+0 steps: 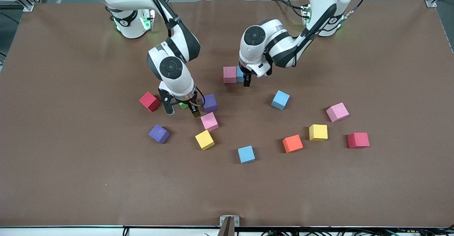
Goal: Arrange 11 blocks into digit 3
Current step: 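Reach the right gripper to the purple cube while the left gripper lifts, then grasp the purple cube with the right gripper while the left gripper withdraws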
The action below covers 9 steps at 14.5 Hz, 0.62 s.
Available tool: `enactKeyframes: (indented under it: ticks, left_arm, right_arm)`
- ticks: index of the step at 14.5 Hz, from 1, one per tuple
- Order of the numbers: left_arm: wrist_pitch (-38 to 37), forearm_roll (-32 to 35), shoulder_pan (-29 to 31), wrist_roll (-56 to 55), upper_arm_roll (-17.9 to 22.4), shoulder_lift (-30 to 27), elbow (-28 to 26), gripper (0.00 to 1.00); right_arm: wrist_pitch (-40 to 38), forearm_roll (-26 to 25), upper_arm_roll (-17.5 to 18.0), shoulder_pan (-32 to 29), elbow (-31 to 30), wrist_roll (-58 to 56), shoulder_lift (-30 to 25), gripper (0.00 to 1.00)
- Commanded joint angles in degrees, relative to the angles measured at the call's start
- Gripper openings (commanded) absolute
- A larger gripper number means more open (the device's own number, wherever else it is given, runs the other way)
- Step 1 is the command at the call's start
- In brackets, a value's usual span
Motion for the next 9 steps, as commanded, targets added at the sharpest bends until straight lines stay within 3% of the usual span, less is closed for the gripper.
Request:
enactKeyframes:
  ticks: [1,6,9]
  left_arm:
    - [-8.9,-0.4,2.3,1.5,-1.2,-2.2,5.1,1.0]
    - [-25.4,-1.9,7.3,17.8,-0.7,-1.2,19.9,1.0]
    - [-26.9,-1.7,13.3,30.2,-0.6,1.3,25.2,1.0]
  right_arm:
    - [2.0,0.3,-0.4,2.7,0.1,3.5,2.1,1.0]
    - [3.1,0.3,-0.4,3.7,0.1,4.8,3.3,1.0]
    - [4.1,0.3,-0.4,4.8,0.2,6.4,4.4,1.0]
